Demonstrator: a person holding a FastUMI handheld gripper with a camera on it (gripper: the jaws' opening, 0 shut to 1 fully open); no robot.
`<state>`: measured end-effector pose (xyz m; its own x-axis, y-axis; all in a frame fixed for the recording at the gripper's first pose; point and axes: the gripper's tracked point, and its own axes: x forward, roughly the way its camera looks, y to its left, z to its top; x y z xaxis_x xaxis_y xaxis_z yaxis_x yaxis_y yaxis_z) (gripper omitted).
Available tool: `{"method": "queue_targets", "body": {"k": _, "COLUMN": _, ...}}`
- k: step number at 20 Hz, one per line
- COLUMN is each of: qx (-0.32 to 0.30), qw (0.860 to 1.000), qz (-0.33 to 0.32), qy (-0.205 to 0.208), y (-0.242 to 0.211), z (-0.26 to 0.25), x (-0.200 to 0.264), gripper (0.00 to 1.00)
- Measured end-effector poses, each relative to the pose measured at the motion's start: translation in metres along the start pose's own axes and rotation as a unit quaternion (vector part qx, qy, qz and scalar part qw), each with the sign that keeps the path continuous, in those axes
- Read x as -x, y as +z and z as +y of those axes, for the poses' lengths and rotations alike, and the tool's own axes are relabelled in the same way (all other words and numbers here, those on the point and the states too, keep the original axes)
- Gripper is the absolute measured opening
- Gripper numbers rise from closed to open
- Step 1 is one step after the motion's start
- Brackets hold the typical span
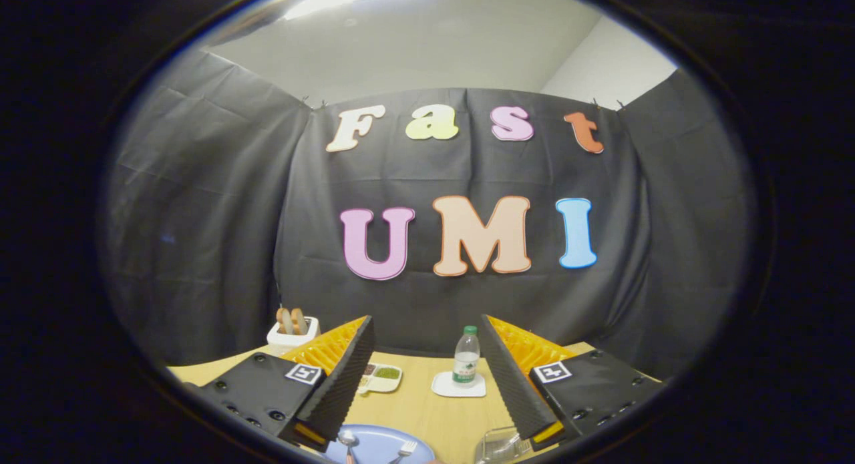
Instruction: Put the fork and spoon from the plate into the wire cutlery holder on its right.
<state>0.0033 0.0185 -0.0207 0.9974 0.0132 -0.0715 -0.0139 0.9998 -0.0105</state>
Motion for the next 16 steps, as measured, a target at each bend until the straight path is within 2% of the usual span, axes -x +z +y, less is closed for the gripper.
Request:
{"method": "queue_targets", "body": {"k": 9, "qx": 0.02, "qw": 0.996, "qz": 0.08, "qy": 0.019, "y": -0.063, "z": 0.017, "x": 0.005, "gripper": 0.98}}
{"method": "queue_targets", "body": {"k": 16, "qx": 0.038, "qw": 0.984, "qz": 0.171, "qy": 0.04, "y": -0.14, "z": 0.026, "x": 0.018, "gripper": 0.98}}
